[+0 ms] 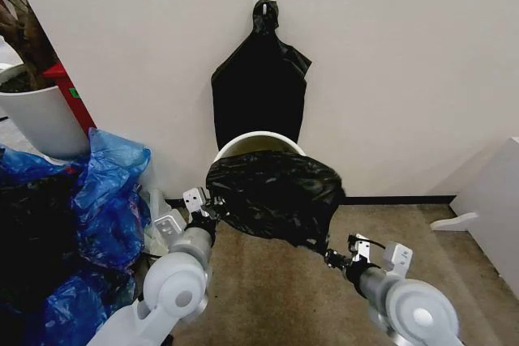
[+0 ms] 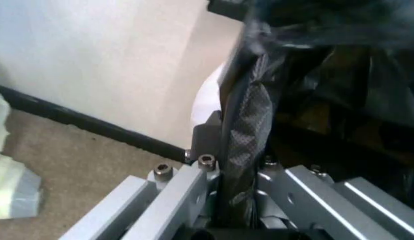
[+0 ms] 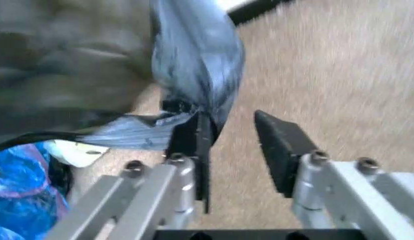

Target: Place the garbage bag over the trash bin.

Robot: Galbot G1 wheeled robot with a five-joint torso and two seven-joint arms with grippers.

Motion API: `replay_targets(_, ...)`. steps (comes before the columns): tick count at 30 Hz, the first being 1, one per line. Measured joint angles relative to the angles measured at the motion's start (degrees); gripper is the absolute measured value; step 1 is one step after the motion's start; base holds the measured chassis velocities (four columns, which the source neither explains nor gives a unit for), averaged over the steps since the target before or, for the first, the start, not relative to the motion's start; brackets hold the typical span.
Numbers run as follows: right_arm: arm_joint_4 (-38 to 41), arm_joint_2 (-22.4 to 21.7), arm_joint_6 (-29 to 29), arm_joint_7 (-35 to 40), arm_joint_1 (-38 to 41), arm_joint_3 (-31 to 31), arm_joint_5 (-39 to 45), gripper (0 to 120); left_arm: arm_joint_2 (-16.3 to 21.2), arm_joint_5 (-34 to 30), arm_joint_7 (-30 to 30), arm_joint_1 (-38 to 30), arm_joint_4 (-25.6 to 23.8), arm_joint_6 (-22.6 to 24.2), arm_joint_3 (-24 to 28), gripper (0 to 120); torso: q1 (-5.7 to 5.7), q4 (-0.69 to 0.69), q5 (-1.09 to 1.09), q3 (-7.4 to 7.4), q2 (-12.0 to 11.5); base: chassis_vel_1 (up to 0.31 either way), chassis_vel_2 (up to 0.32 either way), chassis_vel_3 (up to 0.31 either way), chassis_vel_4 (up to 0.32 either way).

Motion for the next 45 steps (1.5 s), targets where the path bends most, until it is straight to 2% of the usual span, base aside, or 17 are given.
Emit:
replay_targets(5,6.7,-2.5,-0.3,0.6,-4.4,0.3,-9.6,50,0.1,0.9,-0.4,-0.3,1.4,1.1,0.2,1,0.00,0.00,0.00,0.00,0.0,0.000,0.000,0.000,0.000)
replay_targets(6,6.7,-2.5,-0.3,0.6,-4.4,0.3,-9.6,50,0.1,0.9,-0.4,-0.3,1.4,1.1,0.2,1,0.00,0.00,0.00,0.00,0.0,0.000,0.000,0.000,0.000)
replay_targets(9,7.7,-3.3,-0.7,1.6,-7.0,0.7,-12.3,62,0.2,1.0,-0.8,-0.2,1.6,1.9,0.2,1,0.00,0.02,0.01,0.00,0.0,0.000,0.000,0.000,0.000)
replay_targets(12,7.7,-4.1,-0.6,-1.7,-9.2,1.9,-20.3,75,0.8,0.8,-1.2,0.1,1.4,3.6,0.4,1,0.00,-0.02,0.02,0.00,0.0,0.000,0.000,0.000,0.000)
replay_targets(13,7.7,-4.1,-0.6,-1.7,-9.2,1.9,-20.3,75,0.8,0.8,-1.2,0.1,1.4,3.6,0.4,1,0.00,-0.02,0.02,0.00,0.0,0.000,0.000,0.000,0.000)
replay_targets(17,7.7,-8.7,4.6,-16.0,-7.4,4.2,-42.5,91,2.9,2.3,-0.6,1.7,0.9,7.9,1.5,1,0.00,0.01,0.01,0.00,0.0,0.000,0.000,0.000,0.000)
replay_targets(19,7.7,-10.3,6.9,-21.3,-5.5,4.2,-48.7,98,3.6,5.7,0.7,2.2,1.6,9.2,2.1,1,0.00,0.03,0.00,0.00,0.0,0.000,0.000,0.000,0.000)
replay_targets(21,7.7,-11.2,8.7,-27.1,-5.0,3.6,-54.0,100,4.3,8.2,1.4,2.4,2.2,10.4,2.8,1,0.00,0.03,0.00,0.00,0.0,0.000,0.000,0.000,0.000)
replay_targets(22,7.7,-11.2,8.7,-27.1,-5.0,3.6,-54.0,100,4.3,8.2,1.4,2.4,2.2,10.4,2.8,1,0.00,0.03,0.00,0.00,0.0,0.000,0.000,0.000,0.000)
replay_targets(25,7.4,-12.7,11.4,-35.8,-5.0,2.0,-60.8,100,5.7,8.9,1.5,2.1,2.2,11.4,4.0,1,0.00,0.01,0.00,0.00,0.0,0.000,0.000,0.000,0.000)
replay_targets(31,4.5,-16.5,13.0,-45.0,-1.8,-0.8,-65.4,100,6.8,7.3,1.0,-0.1,2.0,12.6,6.3,1,0.00,0.02,0.01,0.01,0.0,0.000,0.000,0.000,0.000)
replay_targets(33,3.5,-17.2,13.9,-46.3,-1.0,-1.9,-67.5,100,6.7,6.4,0.8,-0.8,2.0,12.9,6.9,1,0.00,-0.02,0.01,0.01,0.0,0.000,0.000,0.000,0.000)
replay_targets(41,0.1,-16.9,15.7,-47.1,0.0,-4.2,-73.6,100,6.3,5.6,0.3,-1.0,1.1,13.8,8.5,1,0.00,0.00,0.02,0.00,0.0,0.000,0.000,0.000,0.000)
replay_targets(45,-0.9,-16.8,16.1,-46.7,0.6,-3.9,-75.3,86,6.6,5.6,0.3,-0.9,0.6,14.2,8.9,1,0.00,0.01,0.00,0.00,0.0,0.000,0.000,0.000,0.000)
